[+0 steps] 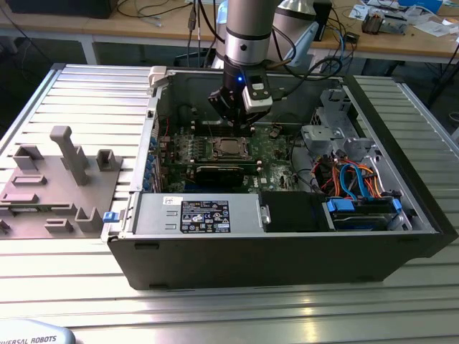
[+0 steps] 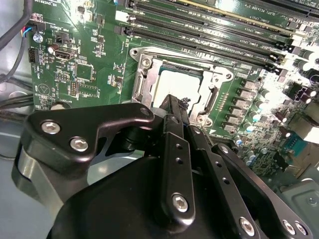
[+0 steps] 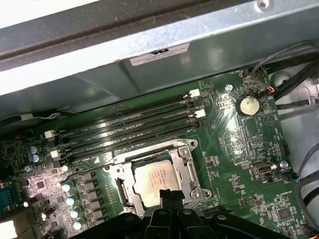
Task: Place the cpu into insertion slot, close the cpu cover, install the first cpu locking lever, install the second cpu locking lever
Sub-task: 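Install the first cpu locking lever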
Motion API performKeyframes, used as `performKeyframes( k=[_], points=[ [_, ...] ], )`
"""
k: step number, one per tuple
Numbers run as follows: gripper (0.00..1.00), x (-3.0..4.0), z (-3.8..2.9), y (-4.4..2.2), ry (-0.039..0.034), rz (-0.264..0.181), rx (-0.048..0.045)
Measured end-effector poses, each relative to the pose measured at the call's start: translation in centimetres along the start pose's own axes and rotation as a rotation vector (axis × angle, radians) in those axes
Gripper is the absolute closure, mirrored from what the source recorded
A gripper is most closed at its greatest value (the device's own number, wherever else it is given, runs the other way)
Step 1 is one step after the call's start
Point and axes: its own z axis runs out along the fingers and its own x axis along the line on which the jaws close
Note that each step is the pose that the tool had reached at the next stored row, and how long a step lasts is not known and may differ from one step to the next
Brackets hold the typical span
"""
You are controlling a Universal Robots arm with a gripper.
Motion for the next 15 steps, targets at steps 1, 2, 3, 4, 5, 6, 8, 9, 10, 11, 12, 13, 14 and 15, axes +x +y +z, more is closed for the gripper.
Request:
performKeyframes(
  k=[1, 2, 3, 4, 5, 6, 8, 9, 10, 11, 12, 13, 14, 15],
  points=[
    [0.89, 0.0, 0.0, 0.0, 0.0, -0.001, 0.0],
    [0.89, 0.0, 0.0, 0.0, 0.0, -0.003, 0.0],
    [0.89, 0.0, 0.0, 0.0, -0.0001, -0.006, 0.0],
    [0.89, 0.0, 0.0, 0.0, -0.0001, -0.008, 0.0],
    [0.89, 0.0, 0.0, 0.0, -0.0001, -0.009, -0.0001],
    [0.89, 0.0, 0.0, 0.0, -0.0002, -0.012, -0.0001],
    [0.89, 0.0, 0.0, 0.0, -0.0003, -0.017, -0.0001],
    [0.89, 0.0, 0.0, 0.0, -0.0003, -0.02, -0.0001],
    [0.89, 0.0, 0.0, 0.0, -0.0003, -0.022, -0.0001],
    [0.89, 0.0, 0.0, 0.0, -0.0003, -0.023, -0.0001],
    [0.89, 0.0, 0.0, 0.0, -0.0004, -0.025, -0.0001],
    [0.89, 0.0, 0.0, 0.0, -0.0004, -0.027, -0.0001],
    [0.89, 0.0, 0.0, 0.0, -0.0004, -0.029, -0.0001],
    [0.89, 0.0, 0.0, 0.0, -0.0005, -0.031, -0.0001]
  ],
)
